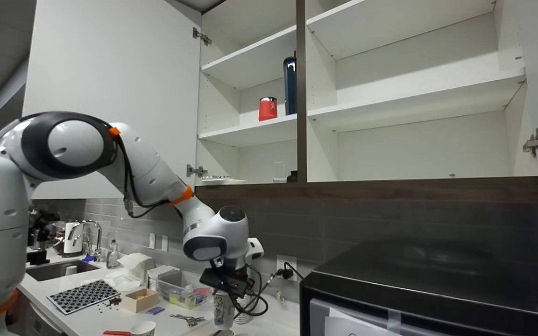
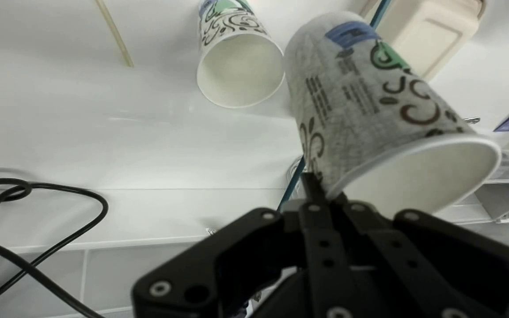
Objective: Pick up the cup from the cabinet and put it on the counter
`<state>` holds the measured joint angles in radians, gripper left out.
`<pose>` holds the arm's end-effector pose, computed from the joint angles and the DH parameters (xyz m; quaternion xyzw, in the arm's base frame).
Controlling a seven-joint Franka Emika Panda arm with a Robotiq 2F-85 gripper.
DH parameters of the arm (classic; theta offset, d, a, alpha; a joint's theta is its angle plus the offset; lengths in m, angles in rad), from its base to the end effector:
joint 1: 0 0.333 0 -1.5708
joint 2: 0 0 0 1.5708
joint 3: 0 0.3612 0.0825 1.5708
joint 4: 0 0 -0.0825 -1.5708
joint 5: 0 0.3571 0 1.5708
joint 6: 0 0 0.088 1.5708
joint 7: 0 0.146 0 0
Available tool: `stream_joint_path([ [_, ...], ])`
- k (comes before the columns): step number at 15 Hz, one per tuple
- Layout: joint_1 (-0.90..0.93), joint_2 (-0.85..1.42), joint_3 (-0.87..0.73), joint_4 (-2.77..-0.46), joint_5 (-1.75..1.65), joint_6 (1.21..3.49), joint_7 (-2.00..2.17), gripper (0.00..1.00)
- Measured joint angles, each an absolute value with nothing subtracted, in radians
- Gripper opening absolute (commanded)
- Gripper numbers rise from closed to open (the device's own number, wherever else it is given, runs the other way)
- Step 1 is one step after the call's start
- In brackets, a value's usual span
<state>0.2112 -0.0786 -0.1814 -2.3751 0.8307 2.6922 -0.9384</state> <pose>0.5101 0.0026 0.4188 -0.9430 -0.1309 -0.2685 0.1466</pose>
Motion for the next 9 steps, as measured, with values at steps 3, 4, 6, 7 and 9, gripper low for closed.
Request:
stream_joint_path([
  [3,0.211,0.007,-0.182,-2.323,0.943,2.693,-1.065,0.01],
  [4,0.211,0.034,-0.182,-2.305,0.974,2.695,-1.098,0.01],
  [6,0.209,0.088,-0.182,-2.266,1.029,2.71,-1.152,0.01],
  [7,0.207,0.115,-0.182,-2.247,1.052,2.72,-1.172,0.01],
  [9,0.201,0.164,-0.182,-2.209,1.087,2.732,-1.199,0.01],
])
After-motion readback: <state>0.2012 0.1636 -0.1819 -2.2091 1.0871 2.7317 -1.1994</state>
